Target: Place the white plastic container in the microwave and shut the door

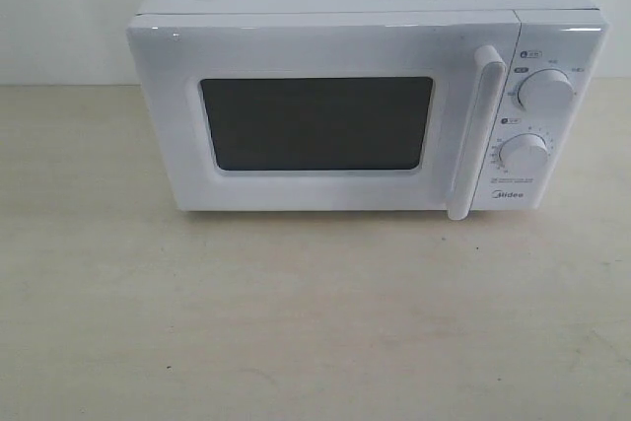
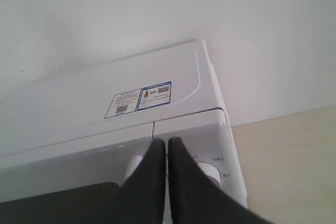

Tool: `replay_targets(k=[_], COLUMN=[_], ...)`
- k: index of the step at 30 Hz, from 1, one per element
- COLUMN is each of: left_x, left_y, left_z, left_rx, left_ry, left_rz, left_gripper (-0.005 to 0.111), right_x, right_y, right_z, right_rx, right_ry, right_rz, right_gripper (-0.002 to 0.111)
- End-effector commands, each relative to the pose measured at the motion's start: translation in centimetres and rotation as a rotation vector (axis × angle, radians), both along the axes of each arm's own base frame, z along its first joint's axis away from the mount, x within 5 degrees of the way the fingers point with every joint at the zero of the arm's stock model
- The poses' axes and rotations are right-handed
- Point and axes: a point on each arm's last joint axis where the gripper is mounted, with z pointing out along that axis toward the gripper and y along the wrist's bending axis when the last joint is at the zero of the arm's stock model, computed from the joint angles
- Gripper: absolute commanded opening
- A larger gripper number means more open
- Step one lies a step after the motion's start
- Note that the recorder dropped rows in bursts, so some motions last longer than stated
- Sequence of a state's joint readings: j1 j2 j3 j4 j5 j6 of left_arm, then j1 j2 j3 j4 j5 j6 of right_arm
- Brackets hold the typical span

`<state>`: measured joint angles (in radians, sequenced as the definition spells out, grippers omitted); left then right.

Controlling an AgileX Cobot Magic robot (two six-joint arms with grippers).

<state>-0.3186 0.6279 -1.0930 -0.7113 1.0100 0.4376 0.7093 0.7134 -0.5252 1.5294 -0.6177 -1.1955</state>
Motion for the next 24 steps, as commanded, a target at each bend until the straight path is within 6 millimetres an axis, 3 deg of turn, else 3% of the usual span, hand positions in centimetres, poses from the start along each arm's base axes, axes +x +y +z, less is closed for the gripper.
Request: replay_targets(k=[1, 9, 15, 18, 20, 24], left_x=[-2.2, -5.0, -5.5, -8.0, -10.5, -11.8], left_y=[1.0, 2.0, 2.3, 4.6, 6.0, 6.4], left_z=[0.4, 0.5, 0.5, 0.2, 0.1, -1.2], left_rx=[-0.001, -0.005, 0.004, 0.128, 0.086, 0.116], left_ry=[-0.079, -0.164, -0.189, -0.413, -0.555, -0.733], left_rz=[0.022, 0.032, 0.053, 0.366, 0.582, 0.784], left_gripper=[0.004, 0.004, 0.004, 0.004, 0.004, 0.004], right_x=[-1.8, -3.0, -3.1, -3.2, -3.2, -3.2], right_y=[-1.8, -3.7, -4.5, -5.0, -5.2, -5.4], right_z=[0.5, 1.3, 1.3, 1.2, 1.2, 1.2], right_rx=[0.107, 0.159, 0.158, 0.157, 0.157, 0.156], right_ry=[-0.026, -0.086, -0.086, -0.086, -0.086, -0.086], right_rz=[-0.027, -0.111, -0.21, -0.258, -0.286, -0.301], right_gripper=[0.0, 0.0, 0.0, 0.0, 0.0, 0.0])
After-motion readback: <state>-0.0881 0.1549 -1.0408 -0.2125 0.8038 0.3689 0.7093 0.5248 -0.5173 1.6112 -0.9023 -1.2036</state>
